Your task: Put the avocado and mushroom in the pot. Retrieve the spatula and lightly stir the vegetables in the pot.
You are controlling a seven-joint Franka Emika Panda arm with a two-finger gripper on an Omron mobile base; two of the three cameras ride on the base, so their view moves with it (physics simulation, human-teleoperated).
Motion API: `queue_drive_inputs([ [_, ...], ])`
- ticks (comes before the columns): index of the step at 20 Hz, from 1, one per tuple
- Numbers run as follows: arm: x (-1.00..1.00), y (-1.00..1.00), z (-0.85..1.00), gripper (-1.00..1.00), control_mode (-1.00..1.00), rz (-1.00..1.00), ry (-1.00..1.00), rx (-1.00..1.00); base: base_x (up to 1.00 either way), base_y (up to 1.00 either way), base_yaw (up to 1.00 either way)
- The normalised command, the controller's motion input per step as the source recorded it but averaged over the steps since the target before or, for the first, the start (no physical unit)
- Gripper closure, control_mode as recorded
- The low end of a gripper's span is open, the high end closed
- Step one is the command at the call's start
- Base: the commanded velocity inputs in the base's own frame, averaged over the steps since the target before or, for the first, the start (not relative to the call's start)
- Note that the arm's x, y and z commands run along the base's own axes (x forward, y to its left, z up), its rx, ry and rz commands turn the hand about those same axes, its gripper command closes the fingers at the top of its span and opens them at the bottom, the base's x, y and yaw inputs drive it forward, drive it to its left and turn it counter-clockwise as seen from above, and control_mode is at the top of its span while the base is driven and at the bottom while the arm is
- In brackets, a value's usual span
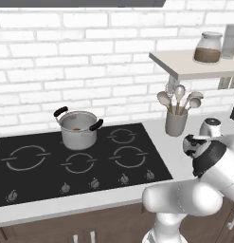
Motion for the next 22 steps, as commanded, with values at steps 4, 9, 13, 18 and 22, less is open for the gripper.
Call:
queue_drive_inputs([
  [4, 0.05, -0.18, -0.73, -1.0, -1.0, 0.02, 0.1, 0.1, 0.0, 0.0, 0.0],
  [9, 0.05, -0.22, -0.08, -1.0, -1.0, 0.0, -0.03, 0.02, 0.0, 0.0, 0.0],
  [13, 0.12, 0.04, -0.29, -1.0, -1.0, 0.0, -0.02, 0.0, 0.0, 0.0, 0.0],
  [18, 0.24, 0.27, -0.29, -1.0, -1.0, 0.0, -0.08, -0.1, 0.0, 0.0, 0.0],
  [22, 0.27, 0.02, -0.01, -1.0, -1.0, 0.0, -0.17, -0.11, 0.0, 0.0, 0.0],
])
